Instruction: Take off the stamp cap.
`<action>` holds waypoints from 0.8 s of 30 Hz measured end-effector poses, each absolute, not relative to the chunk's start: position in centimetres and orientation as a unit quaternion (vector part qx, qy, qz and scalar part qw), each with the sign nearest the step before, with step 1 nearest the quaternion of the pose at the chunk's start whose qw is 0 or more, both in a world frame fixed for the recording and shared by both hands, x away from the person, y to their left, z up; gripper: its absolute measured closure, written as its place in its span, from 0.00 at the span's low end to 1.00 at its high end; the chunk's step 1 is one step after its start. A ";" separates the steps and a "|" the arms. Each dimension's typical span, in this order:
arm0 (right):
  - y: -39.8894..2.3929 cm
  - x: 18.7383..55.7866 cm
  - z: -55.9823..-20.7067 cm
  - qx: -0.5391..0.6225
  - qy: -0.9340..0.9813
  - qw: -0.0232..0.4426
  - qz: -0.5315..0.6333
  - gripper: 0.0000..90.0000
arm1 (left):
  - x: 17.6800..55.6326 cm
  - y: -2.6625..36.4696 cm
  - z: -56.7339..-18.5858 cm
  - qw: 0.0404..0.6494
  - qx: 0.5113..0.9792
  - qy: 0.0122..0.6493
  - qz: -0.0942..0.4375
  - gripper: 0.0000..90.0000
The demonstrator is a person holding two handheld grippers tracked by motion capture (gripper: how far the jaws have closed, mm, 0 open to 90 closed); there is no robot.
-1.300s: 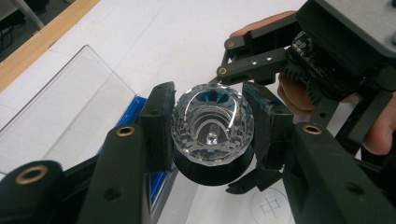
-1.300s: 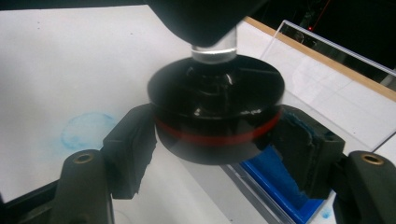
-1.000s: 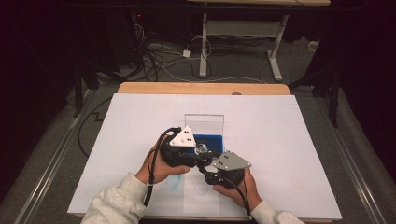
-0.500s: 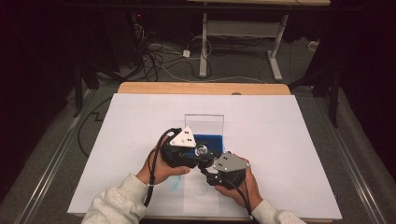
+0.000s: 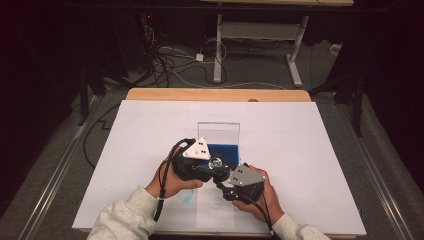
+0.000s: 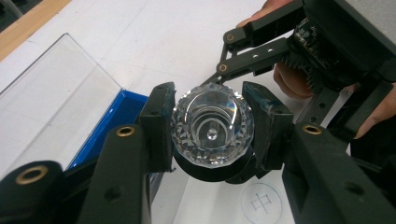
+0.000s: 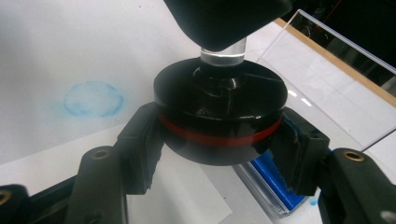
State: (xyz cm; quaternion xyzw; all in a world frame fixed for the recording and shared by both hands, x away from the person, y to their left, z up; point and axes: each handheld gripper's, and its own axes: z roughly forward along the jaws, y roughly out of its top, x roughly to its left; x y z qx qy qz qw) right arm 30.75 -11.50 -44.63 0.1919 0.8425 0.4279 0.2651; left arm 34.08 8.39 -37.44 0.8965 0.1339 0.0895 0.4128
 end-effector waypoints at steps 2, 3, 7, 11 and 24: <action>-11.6 30.7 -44.5 0.187 0.843 0.270 0.425 0.44 | 34.1 8.5 -37.5 0.419 0.894 0.134 0.086 0.61; -11.6 30.7 -44.5 0.185 0.844 0.271 0.425 0.43 | 34.1 8.5 -37.5 0.418 0.894 0.134 0.084 0.61; -11.7 30.5 -44.5 0.180 0.845 0.275 0.422 0.44 | 34.1 8.5 -37.6 0.419 0.895 0.130 0.084 0.61; -11.7 30.5 -44.7 0.178 0.848 0.273 0.419 0.43 | 34.0 8.4 -37.7 0.414 0.898 0.124 0.084 0.61; -9.3 28.3 -45.6 0.094 0.875 0.277 0.386 0.43 | 34.4 8.5 -37.7 0.416 0.896 0.126 0.089 0.61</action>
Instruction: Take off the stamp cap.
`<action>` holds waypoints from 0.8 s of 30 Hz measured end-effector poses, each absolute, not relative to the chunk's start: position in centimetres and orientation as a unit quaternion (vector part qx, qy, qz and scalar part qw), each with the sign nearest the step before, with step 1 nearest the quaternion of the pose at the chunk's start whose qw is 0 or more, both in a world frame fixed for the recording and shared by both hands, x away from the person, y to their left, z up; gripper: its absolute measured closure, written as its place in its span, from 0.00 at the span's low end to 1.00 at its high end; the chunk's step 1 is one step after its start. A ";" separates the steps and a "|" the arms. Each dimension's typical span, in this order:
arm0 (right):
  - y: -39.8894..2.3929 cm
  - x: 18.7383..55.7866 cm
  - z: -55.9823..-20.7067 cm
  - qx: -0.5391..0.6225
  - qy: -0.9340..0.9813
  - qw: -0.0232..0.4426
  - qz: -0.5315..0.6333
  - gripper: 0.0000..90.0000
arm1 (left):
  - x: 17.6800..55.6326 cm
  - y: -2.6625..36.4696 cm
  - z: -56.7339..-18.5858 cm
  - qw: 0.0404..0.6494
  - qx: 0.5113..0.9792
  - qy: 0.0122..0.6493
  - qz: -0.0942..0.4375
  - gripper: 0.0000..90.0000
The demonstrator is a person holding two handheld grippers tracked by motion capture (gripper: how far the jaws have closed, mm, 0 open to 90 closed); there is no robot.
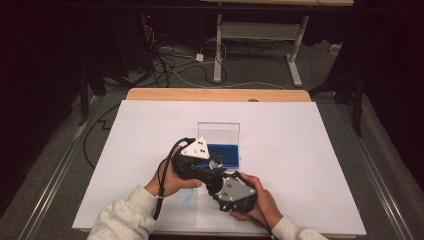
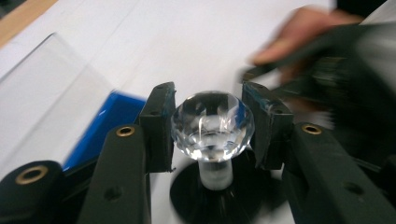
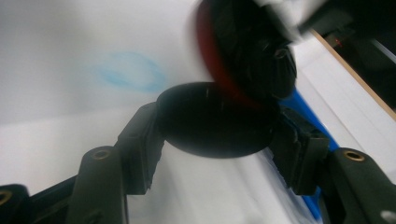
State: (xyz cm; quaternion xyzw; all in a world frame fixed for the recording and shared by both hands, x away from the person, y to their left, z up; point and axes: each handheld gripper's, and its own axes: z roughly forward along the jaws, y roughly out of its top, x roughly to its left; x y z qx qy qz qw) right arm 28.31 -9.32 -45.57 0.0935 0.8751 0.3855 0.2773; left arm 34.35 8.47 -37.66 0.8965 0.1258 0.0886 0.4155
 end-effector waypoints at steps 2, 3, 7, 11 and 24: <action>-8.7 27.8 -45.4 0.070 0.879 0.274 0.384 0.43 | 34.5 9.0 -37.3 0.421 0.893 0.132 0.088 0.61; -8.7 27.7 -45.5 0.079 0.879 0.270 0.384 0.43 | 34.5 9.4 -37.1 0.424 0.890 0.137 0.092 0.61; -9.7 28.1 -45.2 0.094 0.878 0.264 0.389 0.43 | 34.6 10.3 -36.7 0.431 0.886 0.143 0.098 0.61; -10.4 28.3 -45.6 0.104 0.882 0.257 0.380 0.43 | 34.5 10.5 -36.5 0.432 0.884 0.147 0.104 0.61; -16.0 29.6 -44.7 0.196 0.861 0.269 0.384 0.43 | 34.5 10.6 -36.9 0.426 0.886 0.148 0.110 0.61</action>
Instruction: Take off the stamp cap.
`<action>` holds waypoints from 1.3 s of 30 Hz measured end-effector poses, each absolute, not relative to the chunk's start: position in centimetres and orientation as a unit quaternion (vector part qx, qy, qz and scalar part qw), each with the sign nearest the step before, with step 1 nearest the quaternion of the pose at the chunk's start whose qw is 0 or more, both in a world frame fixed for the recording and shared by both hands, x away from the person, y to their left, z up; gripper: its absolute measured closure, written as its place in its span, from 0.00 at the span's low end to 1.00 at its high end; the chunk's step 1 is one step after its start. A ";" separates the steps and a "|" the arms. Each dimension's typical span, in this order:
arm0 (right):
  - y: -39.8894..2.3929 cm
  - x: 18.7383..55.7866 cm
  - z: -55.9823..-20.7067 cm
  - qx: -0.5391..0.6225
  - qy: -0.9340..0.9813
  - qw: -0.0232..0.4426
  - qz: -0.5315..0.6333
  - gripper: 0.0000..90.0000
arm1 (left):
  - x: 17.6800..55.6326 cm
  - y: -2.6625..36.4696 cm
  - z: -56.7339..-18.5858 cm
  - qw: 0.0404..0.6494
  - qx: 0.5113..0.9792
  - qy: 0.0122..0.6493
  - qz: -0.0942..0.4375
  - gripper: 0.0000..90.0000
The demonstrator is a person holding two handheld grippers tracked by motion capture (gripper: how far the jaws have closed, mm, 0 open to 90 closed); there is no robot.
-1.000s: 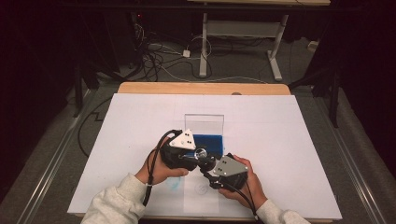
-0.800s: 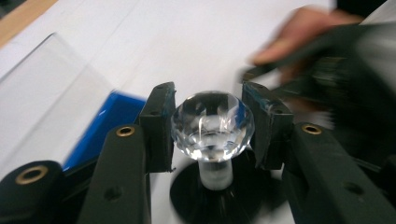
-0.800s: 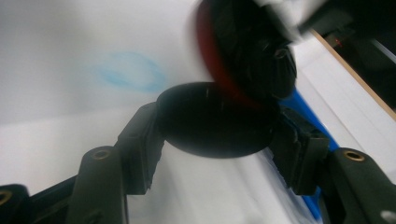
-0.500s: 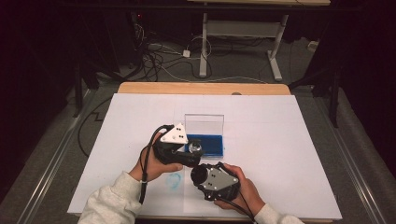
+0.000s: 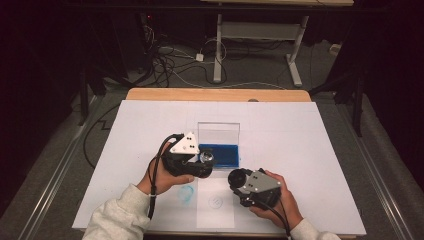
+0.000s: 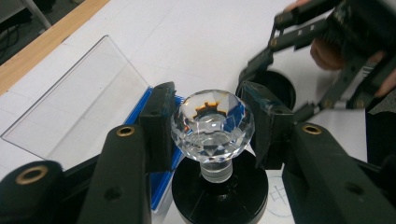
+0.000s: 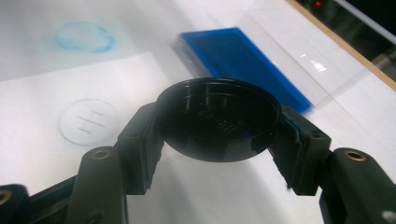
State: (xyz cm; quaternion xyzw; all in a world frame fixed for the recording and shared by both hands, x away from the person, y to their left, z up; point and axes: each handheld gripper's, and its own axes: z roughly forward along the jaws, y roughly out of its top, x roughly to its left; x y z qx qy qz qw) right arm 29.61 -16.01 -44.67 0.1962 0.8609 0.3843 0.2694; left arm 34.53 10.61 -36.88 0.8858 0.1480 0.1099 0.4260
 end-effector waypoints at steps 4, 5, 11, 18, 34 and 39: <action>-18.6 29.6 -44.0 0.234 0.844 0.277 0.396 0.43 | 34.5 10.4 -37.1 0.424 0.887 0.147 0.112 0.61; -19.3 29.5 -43.9 0.243 0.839 0.281 0.398 0.43 | 34.5 10.4 -37.1 0.422 0.887 0.146 0.114 0.62; -22.4 29.4 -43.4 0.281 0.817 0.301 0.403 0.43 | 34.6 10.4 -37.3 0.426 0.885 0.150 0.113 0.61; -24.4 29.0 -43.5 0.304 0.808 0.310 0.398 0.43 | 34.9 10.5 -37.3 0.429 0.884 0.147 0.111 0.61; -25.7 28.2 -43.6 0.318 0.795 0.308 0.416 0.43 | 35.4 11.3 -37.2 0.438 0.876 0.157 0.128 0.61; -25.8 28.4 -43.7 0.320 0.796 0.302 0.416 0.43 | 35.7 11.2 -37.3 0.438 0.875 0.160 0.128 0.61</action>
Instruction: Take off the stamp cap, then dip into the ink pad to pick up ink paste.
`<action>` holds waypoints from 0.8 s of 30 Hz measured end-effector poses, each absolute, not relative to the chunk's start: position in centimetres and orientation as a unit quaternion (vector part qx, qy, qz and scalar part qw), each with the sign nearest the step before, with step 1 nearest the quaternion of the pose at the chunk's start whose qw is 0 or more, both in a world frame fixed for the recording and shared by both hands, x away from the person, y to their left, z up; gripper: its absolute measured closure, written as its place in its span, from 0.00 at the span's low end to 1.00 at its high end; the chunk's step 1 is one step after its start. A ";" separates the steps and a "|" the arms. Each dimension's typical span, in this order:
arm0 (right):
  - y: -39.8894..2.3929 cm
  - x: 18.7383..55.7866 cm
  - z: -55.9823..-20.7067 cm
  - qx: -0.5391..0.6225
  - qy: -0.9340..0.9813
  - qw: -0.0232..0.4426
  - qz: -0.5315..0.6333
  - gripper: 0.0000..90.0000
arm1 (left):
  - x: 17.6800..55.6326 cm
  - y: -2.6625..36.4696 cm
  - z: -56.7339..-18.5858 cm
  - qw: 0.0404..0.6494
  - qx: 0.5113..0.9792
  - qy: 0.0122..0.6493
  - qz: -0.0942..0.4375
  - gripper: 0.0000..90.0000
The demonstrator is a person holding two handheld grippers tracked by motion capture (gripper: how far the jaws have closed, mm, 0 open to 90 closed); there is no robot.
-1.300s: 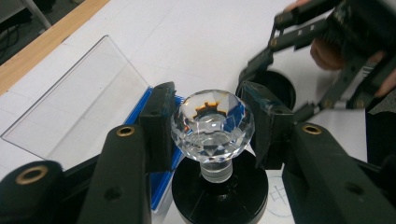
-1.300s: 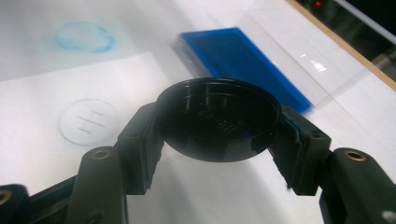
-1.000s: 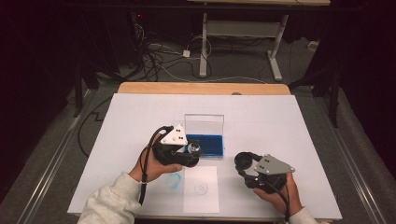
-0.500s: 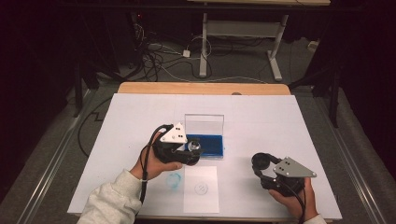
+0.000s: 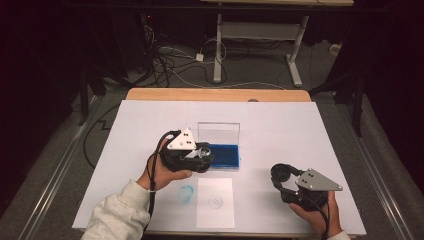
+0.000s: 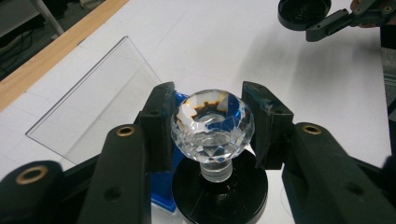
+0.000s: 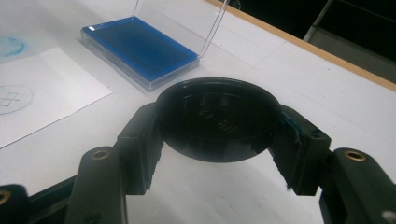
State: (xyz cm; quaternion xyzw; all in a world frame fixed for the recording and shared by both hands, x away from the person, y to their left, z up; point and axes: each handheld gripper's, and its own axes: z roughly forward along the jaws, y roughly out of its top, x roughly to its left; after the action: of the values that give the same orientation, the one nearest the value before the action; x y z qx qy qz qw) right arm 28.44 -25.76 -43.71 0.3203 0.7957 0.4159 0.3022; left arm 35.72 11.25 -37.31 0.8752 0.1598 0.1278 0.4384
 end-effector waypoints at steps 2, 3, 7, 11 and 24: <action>-25.7 28.5 -43.8 0.321 0.796 0.302 0.415 0.43 | 35.7 11.3 -37.3 0.441 0.874 0.160 0.127 0.61; -25.7 28.5 -43.8 0.321 0.796 0.302 0.414 0.43 | 35.6 11.3 -37.3 0.440 0.874 0.161 0.128 0.61; -25.6 28.3 -43.7 0.316 0.795 0.298 0.424 0.43 | 35.5 11.5 -37.2 0.443 0.872 0.163 0.131 0.61; -25.4 28.1 -43.2 0.303 0.795 0.298 0.433 0.43 | 35.5 11.5 -37.1 0.444 0.872 0.159 0.132 0.61; -25.2 27.8 -43.3 0.298 0.799 0.296 0.431 0.43 | 36.0 10.9 -37.5 0.438 0.876 0.159 0.125 0.61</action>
State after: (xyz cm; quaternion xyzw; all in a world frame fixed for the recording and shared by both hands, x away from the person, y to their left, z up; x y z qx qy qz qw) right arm 27.80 -25.21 -43.35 0.2976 0.7987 0.4314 0.2956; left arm 35.96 10.91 -37.50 0.8757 0.1592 0.1254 0.4383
